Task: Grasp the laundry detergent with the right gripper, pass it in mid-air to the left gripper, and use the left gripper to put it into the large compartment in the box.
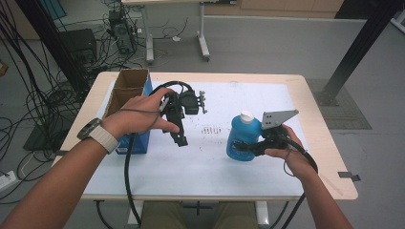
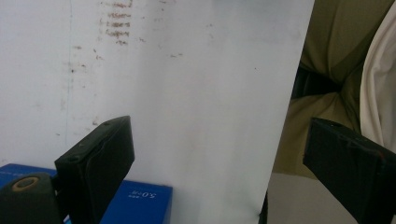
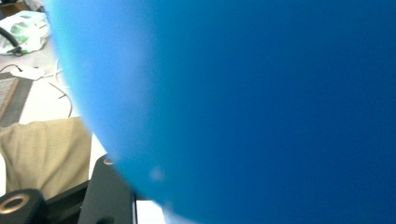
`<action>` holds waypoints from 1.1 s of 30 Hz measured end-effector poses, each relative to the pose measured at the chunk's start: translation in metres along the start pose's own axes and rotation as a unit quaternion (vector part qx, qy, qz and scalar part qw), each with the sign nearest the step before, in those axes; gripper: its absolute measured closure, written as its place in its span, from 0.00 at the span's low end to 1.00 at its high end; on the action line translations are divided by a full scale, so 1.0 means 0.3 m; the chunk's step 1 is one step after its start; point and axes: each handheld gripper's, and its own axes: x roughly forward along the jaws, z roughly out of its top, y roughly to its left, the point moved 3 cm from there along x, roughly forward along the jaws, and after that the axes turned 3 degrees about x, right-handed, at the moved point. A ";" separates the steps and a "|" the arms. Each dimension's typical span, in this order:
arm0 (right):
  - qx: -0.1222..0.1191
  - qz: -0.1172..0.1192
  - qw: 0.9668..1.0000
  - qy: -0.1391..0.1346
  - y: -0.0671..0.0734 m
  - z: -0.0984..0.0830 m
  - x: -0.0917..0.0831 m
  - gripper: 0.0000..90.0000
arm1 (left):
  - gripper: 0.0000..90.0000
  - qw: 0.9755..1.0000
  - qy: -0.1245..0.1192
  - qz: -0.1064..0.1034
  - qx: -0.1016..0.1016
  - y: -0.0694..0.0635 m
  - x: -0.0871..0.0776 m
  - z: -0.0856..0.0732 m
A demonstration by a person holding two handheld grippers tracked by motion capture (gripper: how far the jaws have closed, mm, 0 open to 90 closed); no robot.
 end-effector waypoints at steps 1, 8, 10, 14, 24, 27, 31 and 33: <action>-0.002 0.001 1.000 0.001 0.002 0.005 0.000 0.49 | 0.10 1.000 0.001 0.000 0.000 0.000 -0.002 0.000; -0.007 0.014 1.000 0.005 0.013 0.032 0.005 0.49 | 0.10 1.000 0.003 0.000 0.001 -0.005 -0.015 0.000; -0.010 0.019 1.000 0.008 0.017 0.040 0.008 0.49 | 0.10 1.000 0.003 0.001 0.003 -0.005 -0.022 0.003; -0.015 0.026 1.000 0.009 0.020 0.054 0.014 0.49 | 0.10 1.000 0.004 0.001 0.006 -0.007 -0.033 0.009; -0.027 0.046 0.998 0.015 0.026 0.085 0.024 0.49 | 0.10 1.000 0.006 0.006 0.012 -0.009 -0.077 0.038; -0.029 0.050 0.998 0.019 0.026 0.090 0.030 0.49 | 0.10 1.000 0.007 0.008 0.014 -0.008 -0.089 0.049; -0.032 0.057 0.998 0.021 0.026 0.095 0.033 0.49 | 0.10 1.000 -0.005 0.008 0.017 -0.011 -0.102 0.065; -0.032 0.059 0.998 0.021 0.026 0.097 0.034 0.49 | 0.10 1.000 -0.007 0.008 0.018 -0.011 -0.105 0.070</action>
